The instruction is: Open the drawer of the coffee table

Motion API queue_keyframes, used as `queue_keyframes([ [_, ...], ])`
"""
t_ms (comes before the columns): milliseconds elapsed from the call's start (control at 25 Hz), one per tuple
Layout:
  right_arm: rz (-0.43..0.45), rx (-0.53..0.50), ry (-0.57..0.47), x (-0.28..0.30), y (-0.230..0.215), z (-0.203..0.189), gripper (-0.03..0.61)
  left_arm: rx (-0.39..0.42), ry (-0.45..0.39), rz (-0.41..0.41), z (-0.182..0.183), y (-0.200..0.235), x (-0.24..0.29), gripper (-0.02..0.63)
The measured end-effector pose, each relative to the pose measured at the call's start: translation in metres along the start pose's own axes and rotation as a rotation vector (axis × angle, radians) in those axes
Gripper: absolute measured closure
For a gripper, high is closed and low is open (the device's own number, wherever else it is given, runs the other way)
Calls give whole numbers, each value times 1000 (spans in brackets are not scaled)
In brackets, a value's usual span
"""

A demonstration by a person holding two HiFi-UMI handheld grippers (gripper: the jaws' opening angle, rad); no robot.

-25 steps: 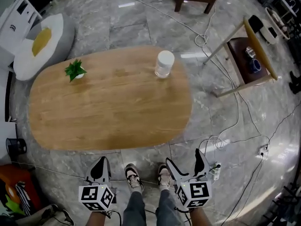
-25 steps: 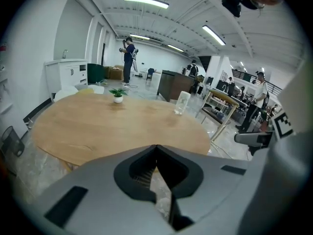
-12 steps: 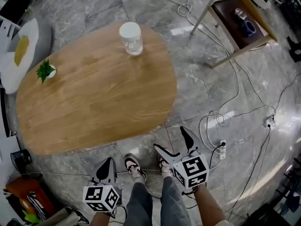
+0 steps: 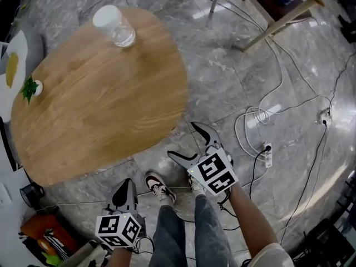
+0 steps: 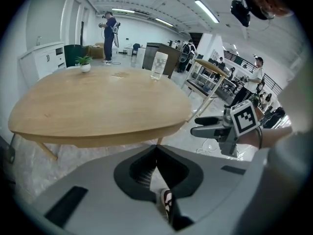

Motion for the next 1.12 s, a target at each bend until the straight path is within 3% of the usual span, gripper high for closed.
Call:
queue_keyframes([
  [320,113,-36,53,22,-2,-24,160,2,17,16,-7,-9,12,621],
  [800,243,-111,88,47,-6,-22,209,-39,20,52,-16,-5,16,621],
  [920,258,-114,84,53,-7,-20,233,-58,17,65,-18,-1,17,622],
  [1120,265,-149,78,59,-10,-18,334,-81,14,78,-22,2,18,621],
])
Point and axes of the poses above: the fingertips, and each gripper's own axes: x forward along the fingers, y to its left, z out of its top, the point moved 2 cm from there along -x, backward along the fingers, and after that the axes turned 12 degrees about -y, right-handed, at the moved point
